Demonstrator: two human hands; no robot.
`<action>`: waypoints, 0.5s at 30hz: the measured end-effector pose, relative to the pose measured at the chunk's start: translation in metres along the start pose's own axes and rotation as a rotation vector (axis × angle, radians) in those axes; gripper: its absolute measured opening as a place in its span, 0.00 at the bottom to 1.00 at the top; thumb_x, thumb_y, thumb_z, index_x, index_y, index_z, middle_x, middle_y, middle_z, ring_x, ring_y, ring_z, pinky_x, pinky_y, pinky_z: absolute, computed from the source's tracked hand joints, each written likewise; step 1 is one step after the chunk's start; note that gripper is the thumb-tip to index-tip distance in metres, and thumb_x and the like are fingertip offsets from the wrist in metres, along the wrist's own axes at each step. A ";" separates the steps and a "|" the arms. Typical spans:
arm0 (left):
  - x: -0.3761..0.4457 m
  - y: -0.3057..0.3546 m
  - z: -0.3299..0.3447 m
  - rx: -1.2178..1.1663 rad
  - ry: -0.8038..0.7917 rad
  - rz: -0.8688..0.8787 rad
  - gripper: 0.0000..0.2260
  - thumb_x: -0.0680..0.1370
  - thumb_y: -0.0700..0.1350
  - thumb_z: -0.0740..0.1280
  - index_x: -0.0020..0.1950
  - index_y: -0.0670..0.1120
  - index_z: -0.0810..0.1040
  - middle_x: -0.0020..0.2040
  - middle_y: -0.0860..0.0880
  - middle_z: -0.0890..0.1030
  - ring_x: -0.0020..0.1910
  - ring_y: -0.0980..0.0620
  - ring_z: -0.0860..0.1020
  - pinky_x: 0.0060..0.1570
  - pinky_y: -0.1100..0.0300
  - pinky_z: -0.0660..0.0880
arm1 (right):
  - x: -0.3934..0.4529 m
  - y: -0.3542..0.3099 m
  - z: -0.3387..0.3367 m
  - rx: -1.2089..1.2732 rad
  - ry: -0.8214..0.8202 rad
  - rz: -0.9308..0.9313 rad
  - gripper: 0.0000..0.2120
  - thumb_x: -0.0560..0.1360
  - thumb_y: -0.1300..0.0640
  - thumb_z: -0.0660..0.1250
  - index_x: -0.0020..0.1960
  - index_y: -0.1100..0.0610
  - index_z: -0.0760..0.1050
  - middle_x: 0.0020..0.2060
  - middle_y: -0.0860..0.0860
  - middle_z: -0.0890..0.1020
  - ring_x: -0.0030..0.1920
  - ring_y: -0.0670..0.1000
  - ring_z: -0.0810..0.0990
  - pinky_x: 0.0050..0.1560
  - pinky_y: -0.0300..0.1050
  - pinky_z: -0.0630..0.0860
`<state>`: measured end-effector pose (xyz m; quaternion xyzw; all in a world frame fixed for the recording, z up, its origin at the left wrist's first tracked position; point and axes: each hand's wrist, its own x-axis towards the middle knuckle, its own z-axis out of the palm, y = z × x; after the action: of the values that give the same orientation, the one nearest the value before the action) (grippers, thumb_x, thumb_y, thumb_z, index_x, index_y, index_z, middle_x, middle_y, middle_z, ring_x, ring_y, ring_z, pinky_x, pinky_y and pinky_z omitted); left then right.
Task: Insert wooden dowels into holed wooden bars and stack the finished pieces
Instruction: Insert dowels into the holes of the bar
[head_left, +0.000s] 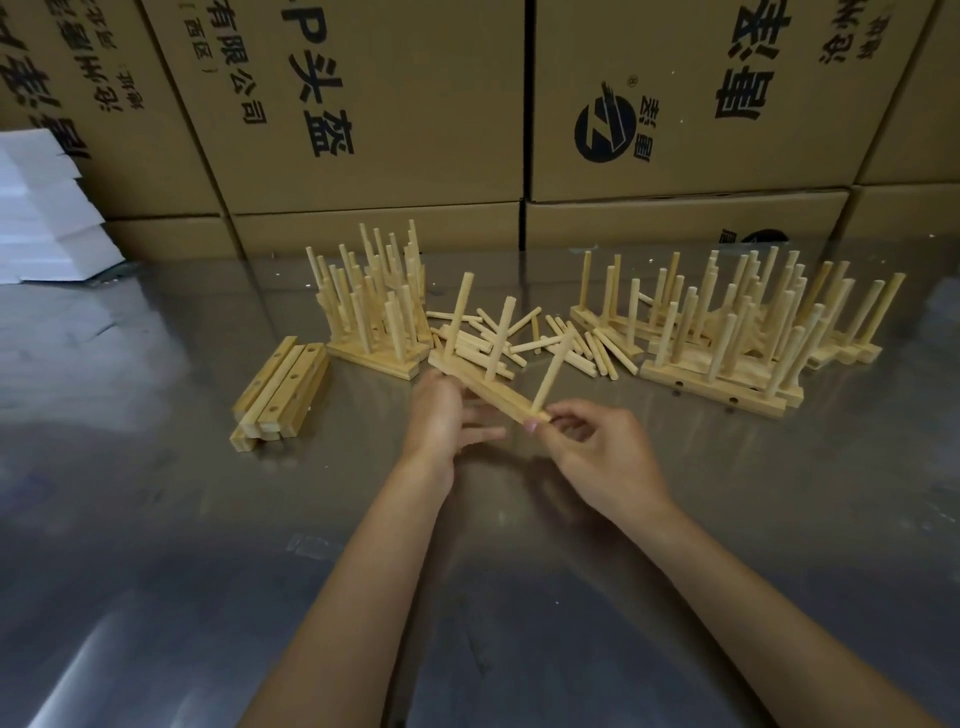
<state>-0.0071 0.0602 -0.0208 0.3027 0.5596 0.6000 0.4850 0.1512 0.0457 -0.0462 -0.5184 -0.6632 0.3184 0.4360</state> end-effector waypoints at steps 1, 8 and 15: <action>0.003 0.002 -0.006 0.087 0.059 -0.029 0.14 0.84 0.41 0.53 0.64 0.43 0.74 0.46 0.41 0.82 0.33 0.48 0.84 0.26 0.54 0.80 | 0.000 0.002 0.002 -0.036 -0.001 -0.003 0.03 0.74 0.50 0.73 0.41 0.46 0.82 0.32 0.40 0.80 0.35 0.37 0.76 0.33 0.31 0.69; 0.013 0.014 -0.035 0.276 0.286 -0.146 0.13 0.81 0.37 0.54 0.60 0.38 0.75 0.30 0.44 0.72 0.20 0.49 0.72 0.20 0.62 0.71 | 0.009 0.002 0.026 -0.378 -0.042 -0.079 0.08 0.75 0.44 0.70 0.51 0.45 0.83 0.40 0.43 0.73 0.47 0.44 0.71 0.36 0.40 0.64; 0.012 0.016 -0.040 0.174 0.388 0.021 0.12 0.79 0.40 0.57 0.62 0.43 0.71 0.48 0.45 0.76 0.49 0.43 0.77 0.51 0.51 0.76 | 0.030 -0.016 0.067 -0.455 -0.059 -0.039 0.16 0.75 0.39 0.67 0.61 0.40 0.80 0.49 0.47 0.79 0.58 0.52 0.75 0.48 0.45 0.69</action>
<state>-0.0516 0.0575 -0.0155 0.2282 0.6891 0.6014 0.3337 0.0813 0.0729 -0.0530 -0.5810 -0.7402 0.1673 0.2943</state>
